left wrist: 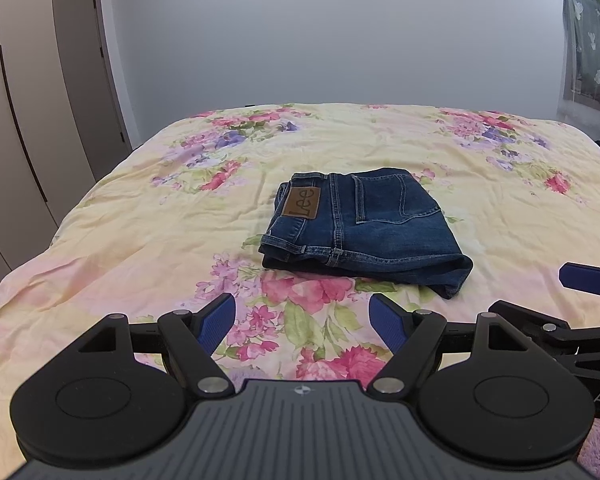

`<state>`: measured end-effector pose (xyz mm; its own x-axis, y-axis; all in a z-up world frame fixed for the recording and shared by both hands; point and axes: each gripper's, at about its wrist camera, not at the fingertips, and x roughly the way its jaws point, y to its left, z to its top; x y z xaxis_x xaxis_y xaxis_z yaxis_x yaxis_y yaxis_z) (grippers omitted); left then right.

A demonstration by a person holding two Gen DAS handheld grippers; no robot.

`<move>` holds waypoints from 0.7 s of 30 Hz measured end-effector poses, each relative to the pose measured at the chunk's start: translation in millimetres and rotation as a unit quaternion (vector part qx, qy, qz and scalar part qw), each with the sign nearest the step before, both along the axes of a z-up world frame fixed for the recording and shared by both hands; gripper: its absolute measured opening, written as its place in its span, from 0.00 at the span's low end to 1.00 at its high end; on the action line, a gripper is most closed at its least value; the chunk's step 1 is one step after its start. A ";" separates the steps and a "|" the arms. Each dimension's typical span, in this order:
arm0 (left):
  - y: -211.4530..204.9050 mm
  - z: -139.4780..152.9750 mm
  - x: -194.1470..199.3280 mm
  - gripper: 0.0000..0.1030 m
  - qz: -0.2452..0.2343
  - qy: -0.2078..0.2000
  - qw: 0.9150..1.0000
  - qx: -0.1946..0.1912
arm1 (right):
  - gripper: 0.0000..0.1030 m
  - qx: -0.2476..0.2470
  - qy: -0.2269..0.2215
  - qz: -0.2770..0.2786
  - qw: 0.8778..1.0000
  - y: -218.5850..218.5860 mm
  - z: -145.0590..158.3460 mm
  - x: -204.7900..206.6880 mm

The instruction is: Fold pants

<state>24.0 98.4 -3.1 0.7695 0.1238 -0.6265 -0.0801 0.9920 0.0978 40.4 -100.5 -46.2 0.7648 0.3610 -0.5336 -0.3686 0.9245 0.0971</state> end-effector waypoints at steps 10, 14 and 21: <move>0.0 5.0 -1.1 0.86 -0.002 -0.007 1.000 0.004 | 0.79 0.000 -0.002 0.004 1.000 1.9 1.0 -1.3; 0.0 5.9 -1.3 0.85 -0.003 -0.008 1.000 0.004 | 0.79 0.000 -0.002 0.004 1.000 2.2 1.0 -1.1; -1.1 6.0 -1.5 0.85 -0.004 -0.008 1.000 0.005 | 0.79 0.000 0.000 0.004 1.000 2.5 1.0 -0.9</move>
<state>22.5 97.3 3.0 0.7804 0.1244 -0.6128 -0.0745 0.9915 0.1064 39.5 -98.0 -45.2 0.7620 0.3668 -0.5337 -0.3756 0.9217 0.0972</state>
